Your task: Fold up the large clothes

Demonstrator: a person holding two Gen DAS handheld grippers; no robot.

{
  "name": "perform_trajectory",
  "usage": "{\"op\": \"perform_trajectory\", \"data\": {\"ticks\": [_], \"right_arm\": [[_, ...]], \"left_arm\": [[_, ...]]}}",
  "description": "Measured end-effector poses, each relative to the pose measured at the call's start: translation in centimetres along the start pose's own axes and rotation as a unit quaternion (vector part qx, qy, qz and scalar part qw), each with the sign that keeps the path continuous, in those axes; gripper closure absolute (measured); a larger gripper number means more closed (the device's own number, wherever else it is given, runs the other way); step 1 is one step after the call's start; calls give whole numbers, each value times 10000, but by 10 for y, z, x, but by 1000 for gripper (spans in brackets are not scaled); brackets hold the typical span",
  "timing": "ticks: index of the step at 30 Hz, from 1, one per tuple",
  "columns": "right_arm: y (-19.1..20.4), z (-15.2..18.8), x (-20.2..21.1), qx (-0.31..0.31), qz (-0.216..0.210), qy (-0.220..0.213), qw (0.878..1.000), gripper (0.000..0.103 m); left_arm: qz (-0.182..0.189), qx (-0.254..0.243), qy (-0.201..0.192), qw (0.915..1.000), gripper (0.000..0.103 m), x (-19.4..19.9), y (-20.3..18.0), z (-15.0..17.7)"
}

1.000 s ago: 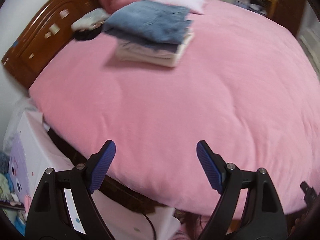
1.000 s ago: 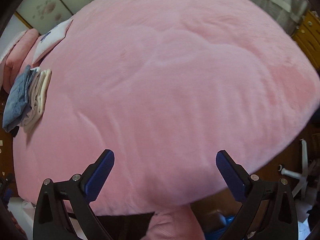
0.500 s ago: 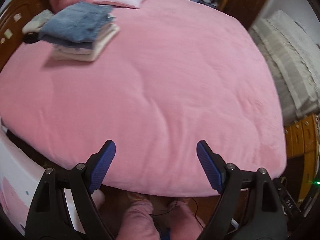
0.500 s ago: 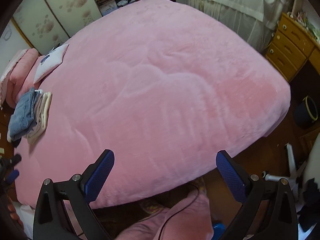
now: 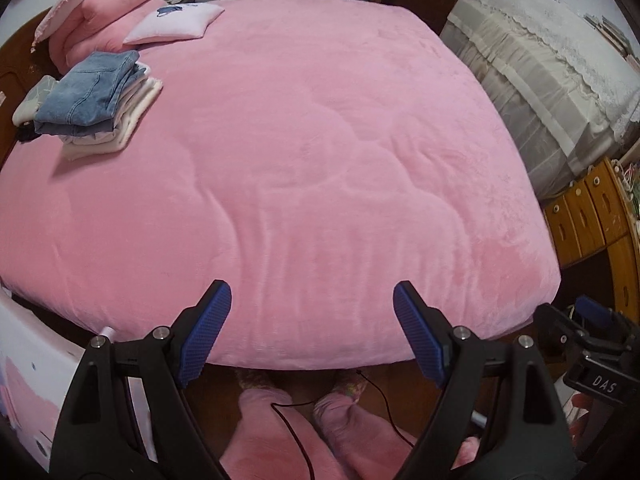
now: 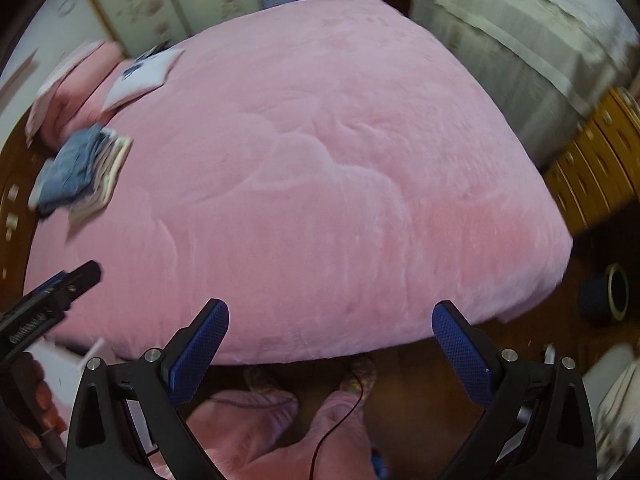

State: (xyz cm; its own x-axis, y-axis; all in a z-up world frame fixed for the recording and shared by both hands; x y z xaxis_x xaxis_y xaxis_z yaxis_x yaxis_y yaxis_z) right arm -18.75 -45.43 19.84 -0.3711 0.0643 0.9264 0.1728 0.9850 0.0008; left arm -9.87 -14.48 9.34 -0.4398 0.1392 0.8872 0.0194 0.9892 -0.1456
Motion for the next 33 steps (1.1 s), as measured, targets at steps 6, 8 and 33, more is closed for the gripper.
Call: {"op": "perform_trajectory", "data": {"ticks": [6,8,33], "right_arm": [[-21,-20,19,-174,-417,161,9988,0],[-28,-24,27,-248,-410,220,9986,0],[-37,8,77,23,-64,-232,9997,0]], "left_arm": [[-399,186,-49,9990,22,30,-40,-3],[-454,271,-119,9985,22,46,-47,-7],[-815,-714,-719,9915,22,66,-98,14]]}}
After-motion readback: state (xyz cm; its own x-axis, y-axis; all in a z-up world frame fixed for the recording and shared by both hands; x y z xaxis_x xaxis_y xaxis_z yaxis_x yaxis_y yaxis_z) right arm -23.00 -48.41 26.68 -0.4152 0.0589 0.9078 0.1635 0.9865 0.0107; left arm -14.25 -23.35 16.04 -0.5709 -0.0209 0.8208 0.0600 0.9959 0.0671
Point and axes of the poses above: each gripper's, at about its wrist camera, not at the fingertips, and x roughly against the way its jaws point, y to its left, z to its underside, the point moved 2 cm from there along -x, roughly the way its jaws point
